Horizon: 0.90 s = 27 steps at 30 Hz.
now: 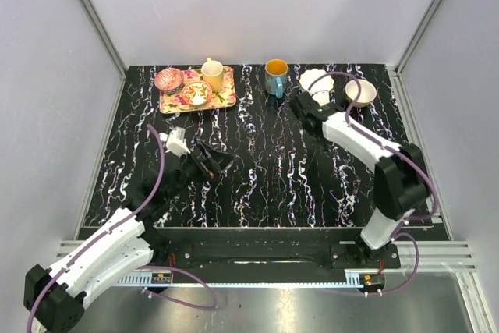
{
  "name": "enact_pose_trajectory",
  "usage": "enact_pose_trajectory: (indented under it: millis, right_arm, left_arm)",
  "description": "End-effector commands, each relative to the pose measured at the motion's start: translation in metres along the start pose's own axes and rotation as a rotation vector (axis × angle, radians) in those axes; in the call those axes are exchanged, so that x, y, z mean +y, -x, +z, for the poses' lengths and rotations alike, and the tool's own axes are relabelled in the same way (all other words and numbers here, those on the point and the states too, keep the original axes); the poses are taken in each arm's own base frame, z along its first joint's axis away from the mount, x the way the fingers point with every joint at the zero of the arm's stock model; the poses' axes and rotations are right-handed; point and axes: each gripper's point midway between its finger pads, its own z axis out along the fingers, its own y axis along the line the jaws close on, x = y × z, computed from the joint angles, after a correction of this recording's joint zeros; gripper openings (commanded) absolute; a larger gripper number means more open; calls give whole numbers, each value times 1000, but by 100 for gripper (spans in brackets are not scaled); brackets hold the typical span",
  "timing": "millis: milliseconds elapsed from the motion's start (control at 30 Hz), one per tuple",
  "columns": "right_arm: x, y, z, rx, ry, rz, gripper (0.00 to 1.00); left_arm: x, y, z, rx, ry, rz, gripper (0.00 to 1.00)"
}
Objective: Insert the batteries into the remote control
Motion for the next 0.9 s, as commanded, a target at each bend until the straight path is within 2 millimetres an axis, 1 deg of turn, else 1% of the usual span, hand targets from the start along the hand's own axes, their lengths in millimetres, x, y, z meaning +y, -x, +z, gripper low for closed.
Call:
enact_pose_trajectory:
  millis: [0,33,67,100,133,167,200,233,267,300,333,367,400,433,467,500,533,567,633,667,700,767,800,833,867]
  right_arm:
    - [2,24,9,-75,-210,-110,0]
    - [13,35,10,-90,-195,-104,0]
    - [23,37,13,-87,-185,-115,0]
    - [35,33,26,-63,-195,-148,0]
    - [44,44,27,-80,-183,-140,0]
    - [50,46,32,-79,-188,-147,0]
    - [57,41,44,-58,-200,-173,0]
    - [63,50,46,-68,-193,-161,0]
    - [70,49,50,-56,-179,-177,0]
    - [75,43,61,-29,-183,-210,0]
    - [81,50,62,-36,-175,-212,0]
    - [82,48,65,-15,-180,-235,0]
    - [87,40,77,18,-195,-273,0]
    - [91,48,77,13,-192,-270,0]
    - [92,44,80,37,-197,-292,0]
    - [96,38,88,62,-195,-320,0]
    - [102,40,87,70,-171,-321,0]
    - [106,37,92,81,-167,-332,0]
    - [112,37,93,90,-141,-345,1]
    - [114,36,95,97,-135,-353,3]
    - [116,30,101,113,-135,-373,9]
    - [120,25,103,144,-116,-392,16]
    - [121,20,106,164,-114,-396,22]
    - [125,17,105,183,-93,-393,32]
    - [127,17,102,185,-74,-382,36]
  left_arm:
    - [24,-7,-6,41,124,47,99]
    - [25,-7,-6,40,127,42,99]
    - [24,-7,-7,38,130,28,99]
    - [29,-8,-9,44,152,23,99]
    - [30,-8,-10,41,159,19,99]
    - [30,-8,-12,40,169,14,99]
    - [33,-7,-15,42,190,18,99]
    - [32,-5,-17,34,187,21,99]
    - [32,-4,-19,31,186,27,99]
    - [34,-6,-22,33,188,29,99]
    - [31,-2,-25,14,176,29,99]
    - [32,-2,-27,6,172,31,99]
    - [35,-2,-28,-3,178,30,99]
    - [33,0,-31,-21,165,26,99]
    - [34,0,-32,-27,164,19,99]
    - [37,0,-33,-35,164,15,99]
    - [35,0,-35,-41,151,14,99]
    - [36,-1,-35,-41,149,10,99]
    - [36,-3,-36,-35,141,7,99]
    - [36,-4,-35,-31,142,3,99]
    - [38,-7,-34,-18,144,0,99]
    - [37,-9,-33,-7,140,-4,99]
    - [37,-11,-31,6,140,-4,99]
    - [36,-12,-31,10,137,-4,99]
    - [36,-12,-30,15,136,-1,99]
